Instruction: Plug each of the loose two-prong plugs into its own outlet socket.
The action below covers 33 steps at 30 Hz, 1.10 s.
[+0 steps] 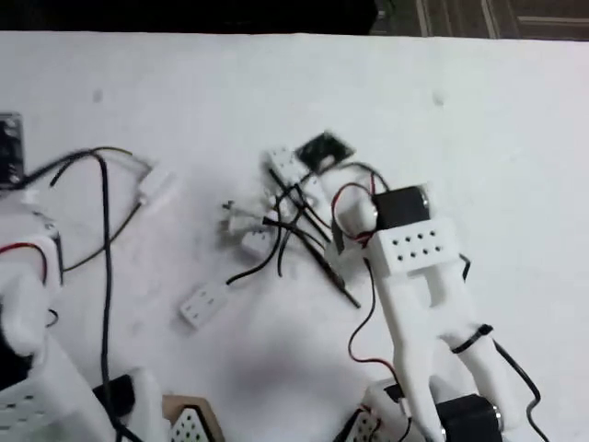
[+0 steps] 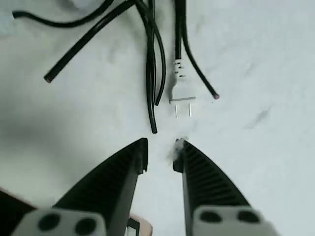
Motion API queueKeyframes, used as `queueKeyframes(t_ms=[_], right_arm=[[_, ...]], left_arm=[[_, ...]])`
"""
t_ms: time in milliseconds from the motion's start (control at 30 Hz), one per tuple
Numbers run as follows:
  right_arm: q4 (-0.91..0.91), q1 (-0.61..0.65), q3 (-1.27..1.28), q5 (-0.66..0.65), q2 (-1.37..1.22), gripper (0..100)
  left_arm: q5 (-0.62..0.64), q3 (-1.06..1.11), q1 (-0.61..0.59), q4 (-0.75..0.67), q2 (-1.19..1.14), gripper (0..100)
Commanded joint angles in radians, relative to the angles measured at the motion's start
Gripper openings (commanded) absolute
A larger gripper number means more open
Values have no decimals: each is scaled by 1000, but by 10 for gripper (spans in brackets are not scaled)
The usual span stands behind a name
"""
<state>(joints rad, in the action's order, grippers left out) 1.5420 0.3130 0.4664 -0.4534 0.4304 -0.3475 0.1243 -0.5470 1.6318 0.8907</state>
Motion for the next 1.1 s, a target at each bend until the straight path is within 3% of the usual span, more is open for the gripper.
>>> queueKeyframes(t_ms=[0,267,467,767,1067], right_arm=[[-77,-8,75,-104,33,91],[-325,-76,201,-209,24,89],[-398,-125,183,-230,-177,91],[-427,-148,-3,-212,-479,91],[-358,-99,-34,-152,-533,91]], left_arm=[[-41,348,4,-167,165,24],[-51,816,4,-353,452,24],[-51,1103,7,-509,562,24],[-48,1255,8,-534,624,24],[-48,1336,8,-535,696,24]])
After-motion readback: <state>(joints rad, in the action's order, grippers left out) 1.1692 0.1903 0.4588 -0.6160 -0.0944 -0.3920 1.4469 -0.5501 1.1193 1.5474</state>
